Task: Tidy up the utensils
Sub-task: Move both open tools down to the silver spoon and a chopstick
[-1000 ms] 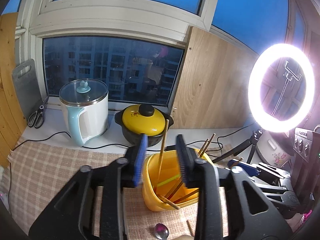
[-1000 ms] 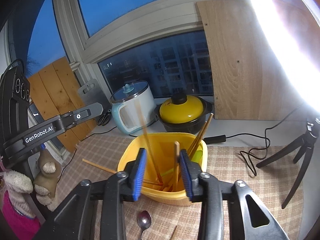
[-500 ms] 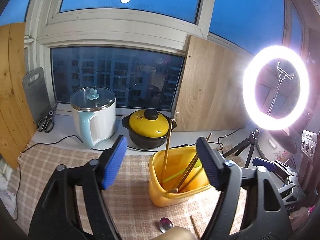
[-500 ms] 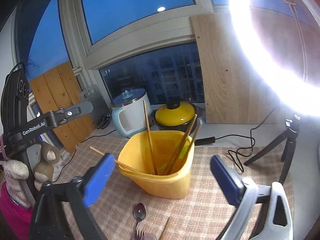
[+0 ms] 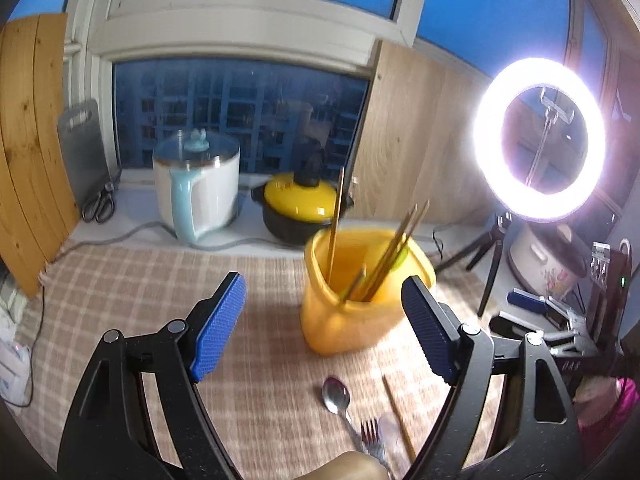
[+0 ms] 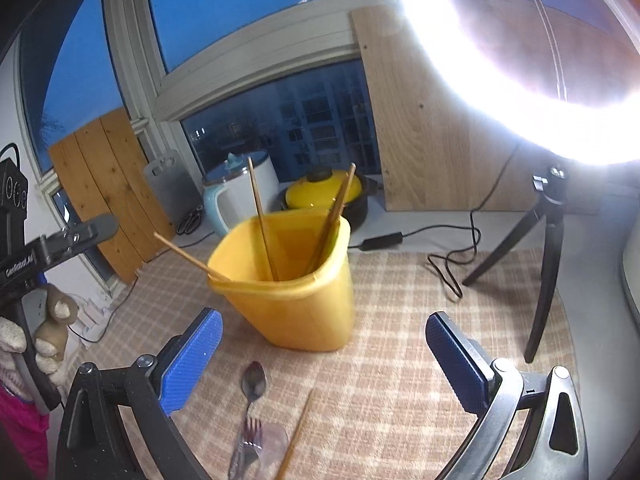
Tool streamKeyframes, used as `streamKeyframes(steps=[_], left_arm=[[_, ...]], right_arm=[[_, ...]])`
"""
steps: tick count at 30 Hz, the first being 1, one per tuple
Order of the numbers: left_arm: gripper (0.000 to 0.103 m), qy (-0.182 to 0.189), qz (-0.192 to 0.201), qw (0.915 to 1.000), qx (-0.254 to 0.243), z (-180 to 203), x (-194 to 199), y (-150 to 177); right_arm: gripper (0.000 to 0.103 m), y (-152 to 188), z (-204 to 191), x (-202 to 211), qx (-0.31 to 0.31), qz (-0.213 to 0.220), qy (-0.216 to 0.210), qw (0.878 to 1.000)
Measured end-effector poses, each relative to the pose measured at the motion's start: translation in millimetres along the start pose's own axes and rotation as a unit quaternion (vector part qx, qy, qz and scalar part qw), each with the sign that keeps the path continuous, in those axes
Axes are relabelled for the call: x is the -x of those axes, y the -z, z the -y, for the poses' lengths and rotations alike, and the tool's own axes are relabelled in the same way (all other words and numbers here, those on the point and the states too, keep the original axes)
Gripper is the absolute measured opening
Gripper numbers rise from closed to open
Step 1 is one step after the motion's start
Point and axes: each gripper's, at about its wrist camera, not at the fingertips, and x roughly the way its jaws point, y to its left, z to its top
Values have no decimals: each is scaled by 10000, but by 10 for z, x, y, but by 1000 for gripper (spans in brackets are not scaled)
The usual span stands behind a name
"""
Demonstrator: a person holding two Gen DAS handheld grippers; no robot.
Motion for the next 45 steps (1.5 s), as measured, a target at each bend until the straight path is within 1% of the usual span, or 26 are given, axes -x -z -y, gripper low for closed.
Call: streamKeyframes(steps=[3, 7, 8, 12, 13, 15, 17, 18, 19, 20, 23, 26, 27, 29, 30, 32, 35, 41, 45], left_arm=[[83, 26, -278, 9996, 13, -25, -93, 181], [81, 196, -718, 9971, 143, -72, -277, 426], [78, 216, -816, 9963, 181, -82, -323, 480], [69, 262, -1136, 9930, 195, -95, -489, 684], [64, 284, -1261, 9914, 203, -94, -556, 746], [61, 396, -1426, 9886, 272, -98, -653, 842], [53, 498, -1630, 9846, 378, -115, -770, 934], [53, 540, -1712, 9828, 437, -121, -825, 973], [51, 572, -1774, 9813, 486, -132, -869, 1002], [49, 587, -1829, 9800, 520, -135, -908, 1023], [48, 616, -1923, 9779, 539, -124, -990, 1073], [48, 641, -2003, 9763, 518, -113, -1075, 1092], [48, 655, -2025, 9758, 496, -109, -1105, 1096], [48, 657, -2062, 9752, 454, -98, -1157, 1098], [48, 660, -2082, 9749, 439, -98, -1179, 1105], [48, 662, -2145, 9737, 402, -85, -1242, 1124], [45, 676, -2207, 9724, 337, -55, -1302, 1122], [45, 649, -2309, 9705, 251, 28, -1460, 1111], [45, 661, -2350, 9696, 140, 95, -1524, 1111]], right_arm=[[103, 105, 35, -38, 7, -67, -5, 10000], [103, 259, 75, -103, 23, -184, 28, 9998], [103, 299, 93, -129, -1, -244, 18, 9997], [103, 440, 168, -233, -212, -564, -48, 9982], [103, 466, 184, -265, -273, -655, -70, 9975], [100, 506, 213, -330, -353, -852, -142, 9956], [94, 546, 217, -410, -396, -1103, -234, 9928], [93, 569, 214, -461, -399, -1268, -280, 9907], [90, 594, 205, -505, -396, -1393, -332, 9889], [86, 618, 193, -544, -391, -1493, -368, 9873], [82, 665, 170, -640, -394, -1722, -372, 9836], [67, 705, 149, -750, -505, -1975, -461, 9779], [64, 722, 146, -789, -547, -2064, -501, 9756], [52, 761, 123, -873, -604, -2248, -549, 9710], [49, 774, 108, -904, -610, -2305, -574, 9695], [40, 800, 53, -959, -611, -2411, -603, 9667], [35, 830, -22, -1018, -556, -2510, -575, 9647], [28, 871, -119, -1130, -521, -2681, -468, 9608], [26, 887, -135, -1175, -561, -2728, -456, 9593]])
